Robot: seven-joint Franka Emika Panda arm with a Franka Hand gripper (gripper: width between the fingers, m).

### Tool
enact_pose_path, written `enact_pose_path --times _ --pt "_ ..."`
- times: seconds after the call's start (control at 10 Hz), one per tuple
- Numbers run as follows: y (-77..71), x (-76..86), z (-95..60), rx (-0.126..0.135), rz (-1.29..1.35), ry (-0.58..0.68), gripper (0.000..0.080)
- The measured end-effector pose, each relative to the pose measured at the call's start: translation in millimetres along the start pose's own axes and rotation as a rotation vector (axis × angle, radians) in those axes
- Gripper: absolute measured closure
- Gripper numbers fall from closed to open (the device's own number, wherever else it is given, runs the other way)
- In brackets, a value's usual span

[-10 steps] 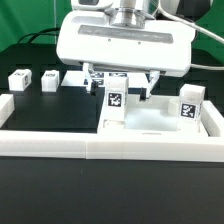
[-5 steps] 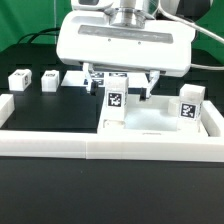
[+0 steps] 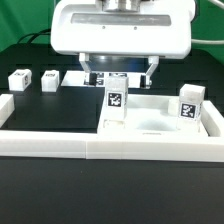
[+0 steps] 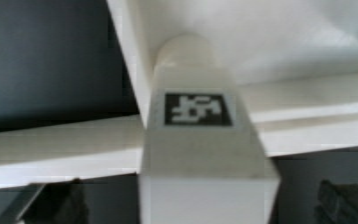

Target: Assemble square table

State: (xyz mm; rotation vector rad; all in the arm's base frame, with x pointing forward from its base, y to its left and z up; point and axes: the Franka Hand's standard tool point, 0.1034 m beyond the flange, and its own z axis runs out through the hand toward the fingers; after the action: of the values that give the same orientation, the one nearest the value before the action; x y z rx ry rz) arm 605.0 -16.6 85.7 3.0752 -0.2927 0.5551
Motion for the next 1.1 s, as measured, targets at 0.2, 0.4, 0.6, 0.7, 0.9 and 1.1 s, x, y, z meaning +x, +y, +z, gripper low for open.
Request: enact_pose_path --times 0.2,0.4,0.6,0.7,0.9,1.1 --pt "-8.4 -2.8 2.1 0.042 0.026 -0.189 0.015" --pt "-10.3 -2.7 3.4 0.052 0.056 -0.269 0.015" --pt "-13.6 -8.4 7.9 0.05 0.053 -0.294 0.015" --pt "-11.8 -9.6 8.8 0.049 0.053 -0.296 0.015" --pt "-10.9 -10.9 8.9 0.048 0.056 -0.298 0.015" --pt "-10.8 -11.2 9.3 0.045 0.079 -0.299 0.0284"
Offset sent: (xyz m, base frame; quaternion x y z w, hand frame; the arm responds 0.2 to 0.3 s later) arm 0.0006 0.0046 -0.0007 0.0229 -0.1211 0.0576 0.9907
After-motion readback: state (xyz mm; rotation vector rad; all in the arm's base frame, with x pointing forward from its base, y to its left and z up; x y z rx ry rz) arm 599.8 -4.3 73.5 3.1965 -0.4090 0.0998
